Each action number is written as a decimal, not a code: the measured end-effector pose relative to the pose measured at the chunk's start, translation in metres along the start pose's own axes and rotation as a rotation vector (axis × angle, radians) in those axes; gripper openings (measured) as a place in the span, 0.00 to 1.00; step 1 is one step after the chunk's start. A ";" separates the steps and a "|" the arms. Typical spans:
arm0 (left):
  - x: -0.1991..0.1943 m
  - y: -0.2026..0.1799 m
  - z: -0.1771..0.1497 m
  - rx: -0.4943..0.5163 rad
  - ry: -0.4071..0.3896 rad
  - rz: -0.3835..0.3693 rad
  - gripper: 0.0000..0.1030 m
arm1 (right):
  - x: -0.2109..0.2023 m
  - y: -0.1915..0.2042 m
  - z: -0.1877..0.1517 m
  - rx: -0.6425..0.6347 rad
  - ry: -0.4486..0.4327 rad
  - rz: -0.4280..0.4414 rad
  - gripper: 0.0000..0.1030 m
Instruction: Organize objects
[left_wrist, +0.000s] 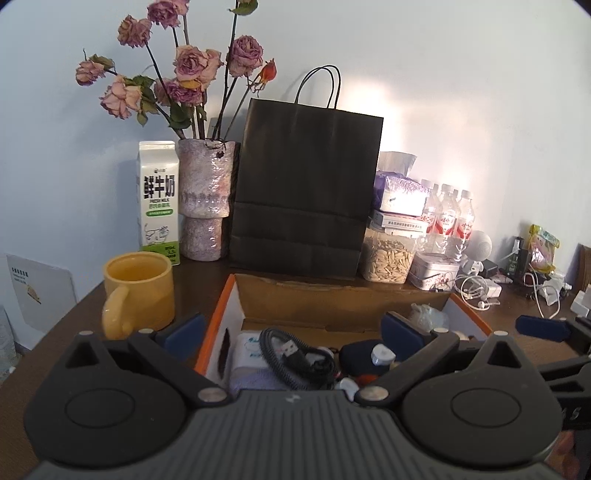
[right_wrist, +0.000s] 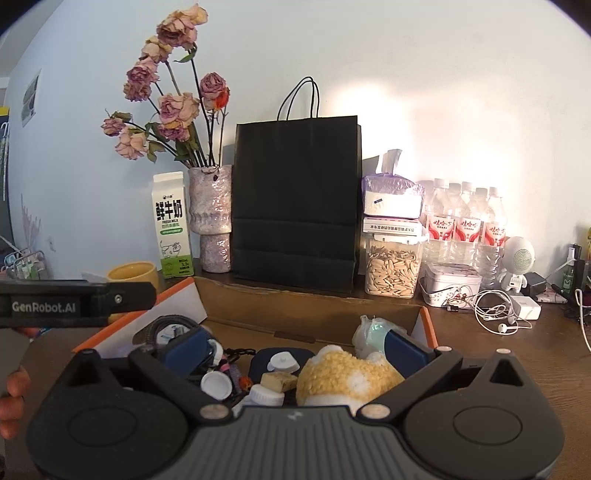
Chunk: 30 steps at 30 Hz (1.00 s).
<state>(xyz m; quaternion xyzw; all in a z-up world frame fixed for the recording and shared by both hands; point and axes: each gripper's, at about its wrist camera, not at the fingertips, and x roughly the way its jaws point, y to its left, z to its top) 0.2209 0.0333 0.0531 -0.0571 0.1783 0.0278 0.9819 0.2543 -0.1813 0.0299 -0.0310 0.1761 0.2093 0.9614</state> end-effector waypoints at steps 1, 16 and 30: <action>-0.008 0.001 -0.002 0.010 0.001 0.005 1.00 | -0.008 0.001 -0.001 0.003 0.001 0.000 1.00; -0.116 0.008 -0.050 0.015 0.089 -0.002 1.00 | -0.105 0.025 -0.040 0.031 0.087 0.013 1.00; -0.139 0.005 -0.063 0.037 0.107 -0.016 1.00 | -0.125 0.032 -0.049 0.033 0.105 0.021 1.00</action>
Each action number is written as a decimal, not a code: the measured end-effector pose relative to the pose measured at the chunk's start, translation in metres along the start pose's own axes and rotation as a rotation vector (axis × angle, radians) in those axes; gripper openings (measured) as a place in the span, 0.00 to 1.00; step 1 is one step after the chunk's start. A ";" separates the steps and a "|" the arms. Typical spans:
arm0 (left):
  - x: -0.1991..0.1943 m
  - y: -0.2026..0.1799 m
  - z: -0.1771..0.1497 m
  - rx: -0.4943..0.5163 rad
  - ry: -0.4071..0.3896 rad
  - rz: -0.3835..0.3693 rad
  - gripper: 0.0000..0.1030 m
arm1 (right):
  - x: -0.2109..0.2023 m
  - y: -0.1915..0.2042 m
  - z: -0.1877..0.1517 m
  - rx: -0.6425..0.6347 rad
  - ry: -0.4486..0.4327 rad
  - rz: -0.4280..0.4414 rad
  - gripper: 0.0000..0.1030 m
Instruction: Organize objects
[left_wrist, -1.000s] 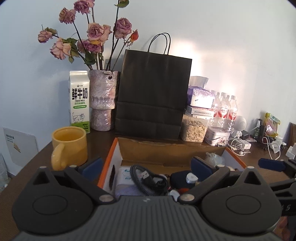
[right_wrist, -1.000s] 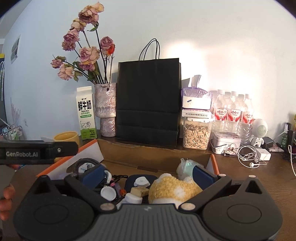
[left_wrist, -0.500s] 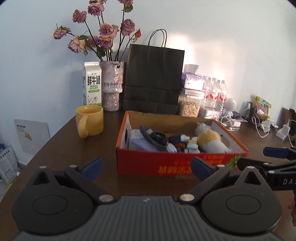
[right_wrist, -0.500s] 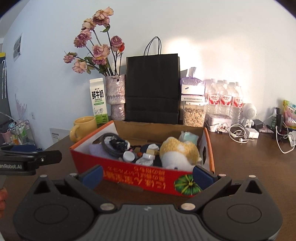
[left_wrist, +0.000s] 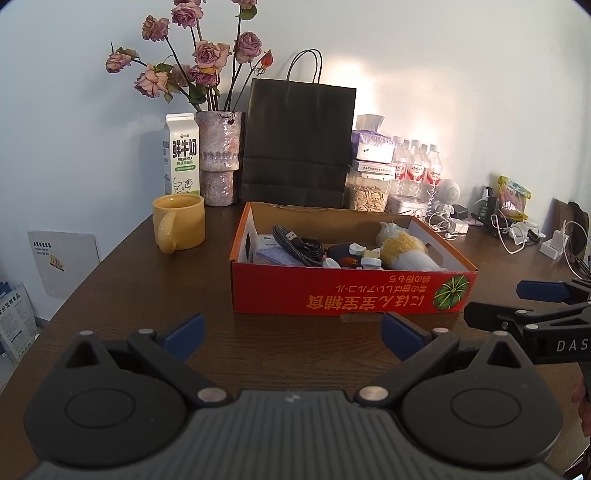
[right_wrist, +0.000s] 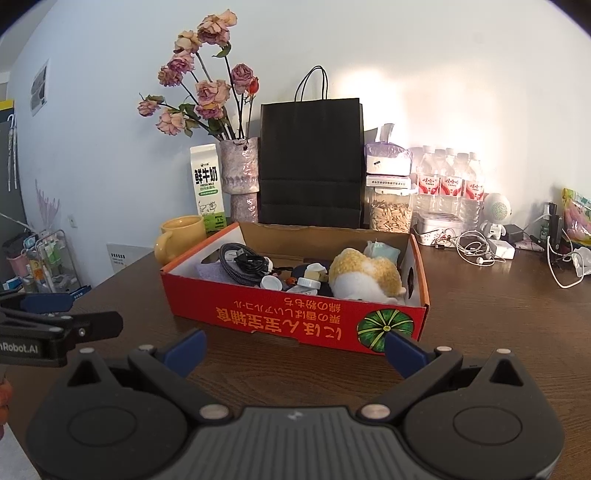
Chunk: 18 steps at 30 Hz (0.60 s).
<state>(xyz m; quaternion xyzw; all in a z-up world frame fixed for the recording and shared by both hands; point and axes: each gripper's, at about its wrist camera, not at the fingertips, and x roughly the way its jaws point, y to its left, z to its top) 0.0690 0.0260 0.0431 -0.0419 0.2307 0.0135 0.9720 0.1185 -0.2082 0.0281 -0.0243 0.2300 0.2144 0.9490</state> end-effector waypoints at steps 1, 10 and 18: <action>0.000 0.000 0.000 0.000 -0.002 -0.001 1.00 | 0.000 0.000 0.000 -0.001 0.000 0.000 1.00; -0.001 0.000 0.000 0.000 -0.002 0.001 1.00 | -0.001 0.000 0.001 -0.001 0.000 0.001 1.00; -0.001 -0.001 0.001 0.003 -0.004 -0.001 1.00 | 0.000 0.000 0.000 -0.001 0.000 0.000 1.00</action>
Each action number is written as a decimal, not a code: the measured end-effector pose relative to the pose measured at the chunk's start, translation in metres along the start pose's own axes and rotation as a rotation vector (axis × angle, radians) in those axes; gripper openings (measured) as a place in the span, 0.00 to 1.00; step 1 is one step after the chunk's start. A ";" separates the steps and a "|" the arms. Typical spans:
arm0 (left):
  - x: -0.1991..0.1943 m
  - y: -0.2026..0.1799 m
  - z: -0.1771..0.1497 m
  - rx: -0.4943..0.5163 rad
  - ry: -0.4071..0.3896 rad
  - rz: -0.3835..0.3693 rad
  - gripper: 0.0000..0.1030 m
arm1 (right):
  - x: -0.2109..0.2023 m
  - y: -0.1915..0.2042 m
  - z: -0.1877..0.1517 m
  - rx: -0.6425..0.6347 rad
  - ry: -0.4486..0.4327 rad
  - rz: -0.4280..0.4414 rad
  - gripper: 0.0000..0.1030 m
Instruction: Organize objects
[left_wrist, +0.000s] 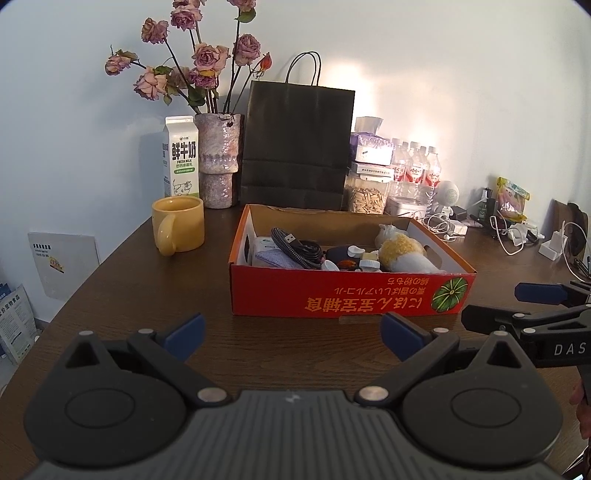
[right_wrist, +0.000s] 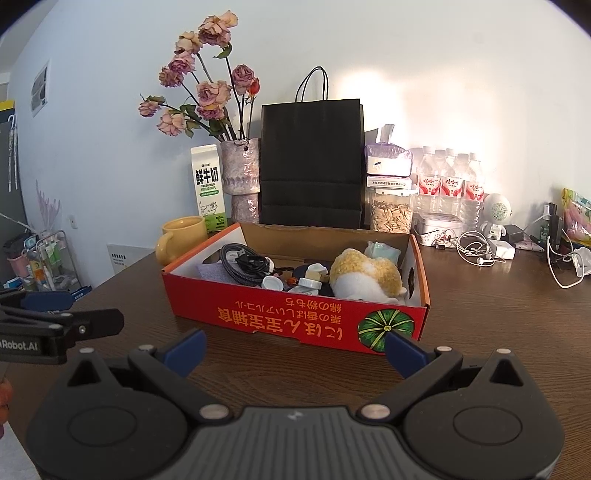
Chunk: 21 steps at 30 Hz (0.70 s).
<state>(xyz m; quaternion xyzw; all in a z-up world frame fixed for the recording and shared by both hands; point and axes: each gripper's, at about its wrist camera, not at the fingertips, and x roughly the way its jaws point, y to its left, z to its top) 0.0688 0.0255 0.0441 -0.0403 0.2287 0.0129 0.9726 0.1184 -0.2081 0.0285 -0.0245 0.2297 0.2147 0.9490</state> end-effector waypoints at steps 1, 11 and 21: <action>0.000 0.000 0.000 0.000 0.000 0.000 1.00 | 0.000 0.000 0.000 0.000 0.000 0.000 1.00; -0.001 -0.001 0.000 -0.001 0.001 0.003 1.00 | 0.000 0.000 0.000 0.001 0.000 0.000 1.00; -0.001 -0.001 0.001 -0.001 0.000 0.002 1.00 | 0.000 0.000 0.000 0.000 0.000 -0.001 1.00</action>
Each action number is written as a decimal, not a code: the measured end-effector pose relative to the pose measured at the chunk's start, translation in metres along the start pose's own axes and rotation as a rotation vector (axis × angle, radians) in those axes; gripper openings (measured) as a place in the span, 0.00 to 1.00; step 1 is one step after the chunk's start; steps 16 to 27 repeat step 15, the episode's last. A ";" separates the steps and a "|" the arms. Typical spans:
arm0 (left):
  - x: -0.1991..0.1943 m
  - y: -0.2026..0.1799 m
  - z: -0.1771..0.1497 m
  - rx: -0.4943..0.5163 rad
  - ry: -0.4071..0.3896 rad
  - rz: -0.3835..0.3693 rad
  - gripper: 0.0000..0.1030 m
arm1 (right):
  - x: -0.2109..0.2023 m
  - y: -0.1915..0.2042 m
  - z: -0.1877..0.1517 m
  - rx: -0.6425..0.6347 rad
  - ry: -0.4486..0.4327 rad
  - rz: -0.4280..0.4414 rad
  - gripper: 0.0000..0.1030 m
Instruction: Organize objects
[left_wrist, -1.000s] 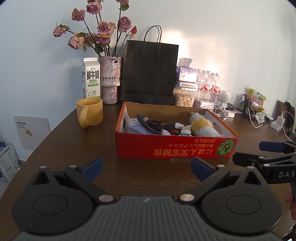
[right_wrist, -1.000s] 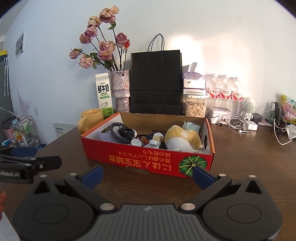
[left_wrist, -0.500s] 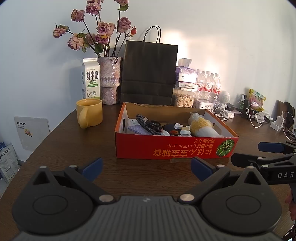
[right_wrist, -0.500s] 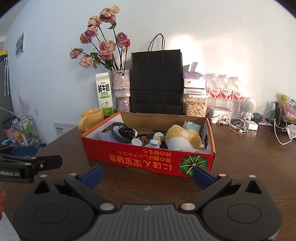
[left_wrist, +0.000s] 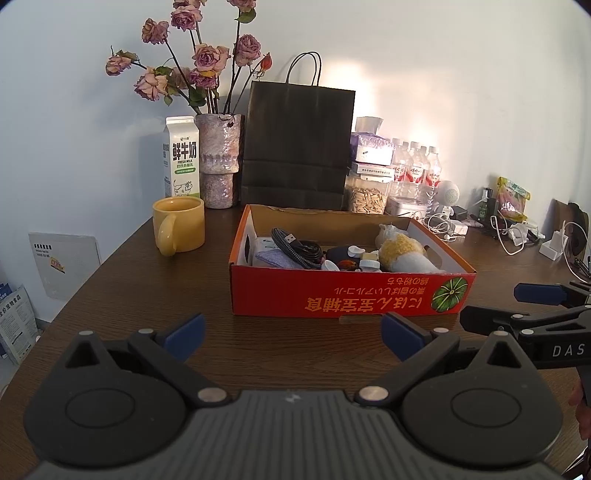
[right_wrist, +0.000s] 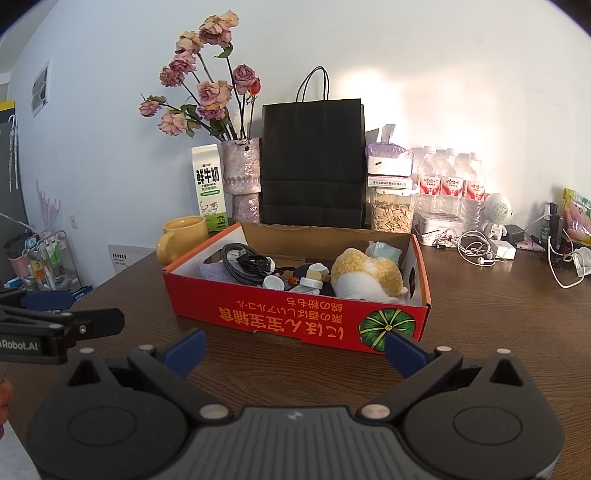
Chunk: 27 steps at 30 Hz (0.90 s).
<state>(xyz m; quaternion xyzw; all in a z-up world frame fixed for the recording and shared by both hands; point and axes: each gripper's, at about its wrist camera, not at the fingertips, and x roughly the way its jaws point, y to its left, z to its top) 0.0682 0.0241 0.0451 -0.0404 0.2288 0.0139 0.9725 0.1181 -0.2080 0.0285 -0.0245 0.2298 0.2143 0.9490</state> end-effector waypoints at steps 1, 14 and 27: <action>0.000 0.000 0.000 0.000 0.000 0.000 1.00 | 0.000 0.000 0.000 0.000 0.000 0.000 1.00; -0.002 0.000 -0.002 -0.018 -0.001 -0.016 1.00 | 0.000 0.002 -0.003 -0.001 0.003 0.001 1.00; -0.002 0.001 -0.002 -0.018 0.000 -0.014 1.00 | 0.000 0.003 -0.003 -0.001 0.004 0.002 1.00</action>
